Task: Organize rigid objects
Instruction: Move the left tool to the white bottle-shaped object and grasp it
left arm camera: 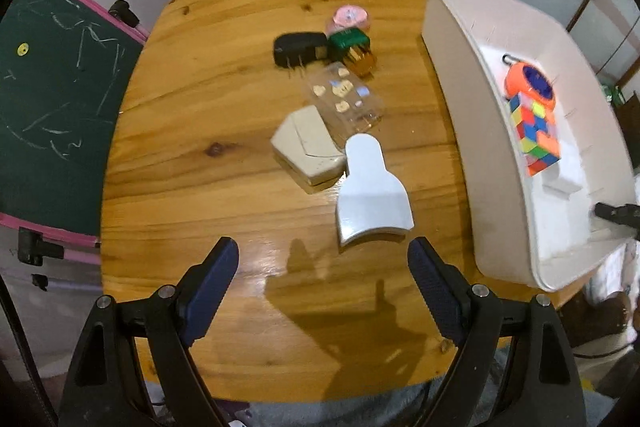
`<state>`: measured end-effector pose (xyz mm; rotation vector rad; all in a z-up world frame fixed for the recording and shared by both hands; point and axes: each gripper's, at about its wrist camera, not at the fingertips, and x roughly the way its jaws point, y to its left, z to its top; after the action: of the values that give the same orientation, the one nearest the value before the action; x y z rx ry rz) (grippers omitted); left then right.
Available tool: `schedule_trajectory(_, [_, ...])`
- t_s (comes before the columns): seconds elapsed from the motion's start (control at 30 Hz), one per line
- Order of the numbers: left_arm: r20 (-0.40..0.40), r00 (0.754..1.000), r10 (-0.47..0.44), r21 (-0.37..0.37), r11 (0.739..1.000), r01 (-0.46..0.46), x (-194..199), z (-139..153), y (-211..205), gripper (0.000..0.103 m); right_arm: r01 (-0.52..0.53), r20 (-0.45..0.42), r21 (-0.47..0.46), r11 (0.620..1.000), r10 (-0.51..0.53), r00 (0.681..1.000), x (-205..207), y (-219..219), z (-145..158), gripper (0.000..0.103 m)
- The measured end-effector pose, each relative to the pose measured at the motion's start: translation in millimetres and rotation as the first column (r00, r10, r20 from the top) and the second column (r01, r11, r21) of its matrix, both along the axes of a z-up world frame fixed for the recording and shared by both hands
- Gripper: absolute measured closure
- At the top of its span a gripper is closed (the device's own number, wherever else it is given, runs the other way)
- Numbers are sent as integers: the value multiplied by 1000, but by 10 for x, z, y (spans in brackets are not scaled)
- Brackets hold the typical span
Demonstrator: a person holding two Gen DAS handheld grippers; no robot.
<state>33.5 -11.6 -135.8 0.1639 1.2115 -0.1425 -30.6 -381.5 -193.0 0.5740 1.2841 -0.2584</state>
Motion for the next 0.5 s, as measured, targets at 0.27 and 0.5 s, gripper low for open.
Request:
schedule_trajectory(0.27, [-14,999,-37,-12,999,36,80,-322,-211,14,-3,1,-2,1000,3,1000,0,7,5,93])
schedule_trajectory(0.5, [-19,999,-33,-4,999,33,137,-511,-288,14,-3,1,-3,1000,3,1000,0,7,5,93])
